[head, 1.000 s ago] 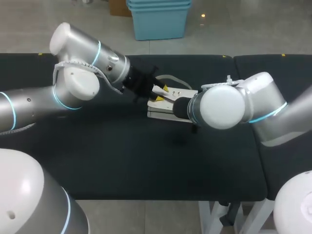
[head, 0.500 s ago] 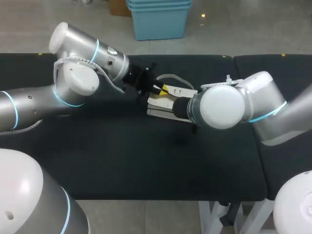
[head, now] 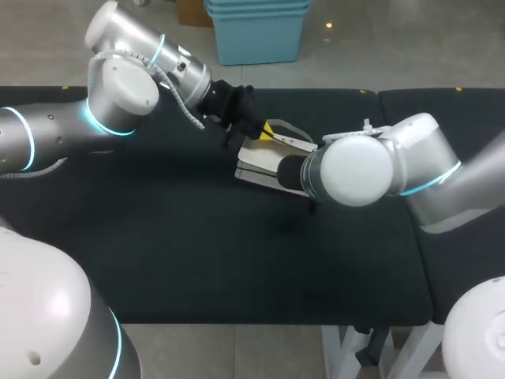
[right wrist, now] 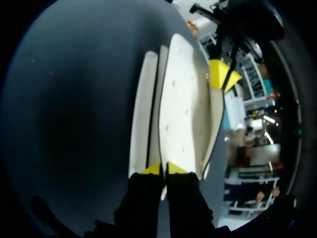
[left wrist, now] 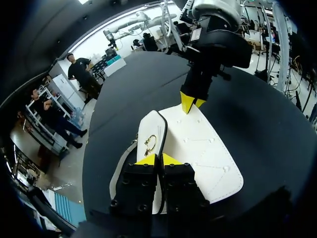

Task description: Pick up the bag, open it, inspect its contents, close it, and place it on the opposite side

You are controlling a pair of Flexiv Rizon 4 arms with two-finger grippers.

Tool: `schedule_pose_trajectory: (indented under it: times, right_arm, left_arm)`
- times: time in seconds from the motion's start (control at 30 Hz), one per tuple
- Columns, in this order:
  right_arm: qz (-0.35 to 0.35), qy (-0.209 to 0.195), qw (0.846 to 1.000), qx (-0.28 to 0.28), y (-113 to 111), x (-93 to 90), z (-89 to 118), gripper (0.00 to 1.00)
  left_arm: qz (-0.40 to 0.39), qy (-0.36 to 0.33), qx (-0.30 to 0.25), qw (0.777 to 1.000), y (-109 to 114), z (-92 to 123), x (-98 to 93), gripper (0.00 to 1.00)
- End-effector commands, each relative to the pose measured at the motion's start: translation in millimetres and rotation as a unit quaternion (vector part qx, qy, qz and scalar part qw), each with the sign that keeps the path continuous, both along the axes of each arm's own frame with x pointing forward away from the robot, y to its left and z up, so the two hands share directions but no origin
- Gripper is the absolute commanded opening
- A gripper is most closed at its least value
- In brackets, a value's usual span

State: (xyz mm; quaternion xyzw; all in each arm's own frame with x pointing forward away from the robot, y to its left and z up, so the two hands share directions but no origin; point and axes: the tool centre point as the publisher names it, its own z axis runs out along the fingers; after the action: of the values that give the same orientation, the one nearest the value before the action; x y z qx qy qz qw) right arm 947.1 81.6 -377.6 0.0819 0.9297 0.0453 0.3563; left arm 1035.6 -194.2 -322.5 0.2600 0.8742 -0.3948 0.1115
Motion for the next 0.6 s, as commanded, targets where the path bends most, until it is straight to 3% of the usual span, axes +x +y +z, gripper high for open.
schedule_pose_trajectory:
  times: [0.03,0.4,0.6]
  right_arm:
    - [0.000,-0.002,1.000,0.000,-4,-5.1,-6,0.00]
    - [0.000,-0.002,1.000,0.000,-4,-5.1,-6,0.00]
    - [0.000,-0.002,1.000,0.000,-4,-5.1,-6,0.00]
  left_arm:
    - [-0.005,0.028,0.008,1.000,1,2,13.6,0.00]
    - [0.022,0.074,-0.002,0.997,4,7,24.1,0.00]
    - [0.013,0.051,0.006,0.999,4,5,18.2,0.00]
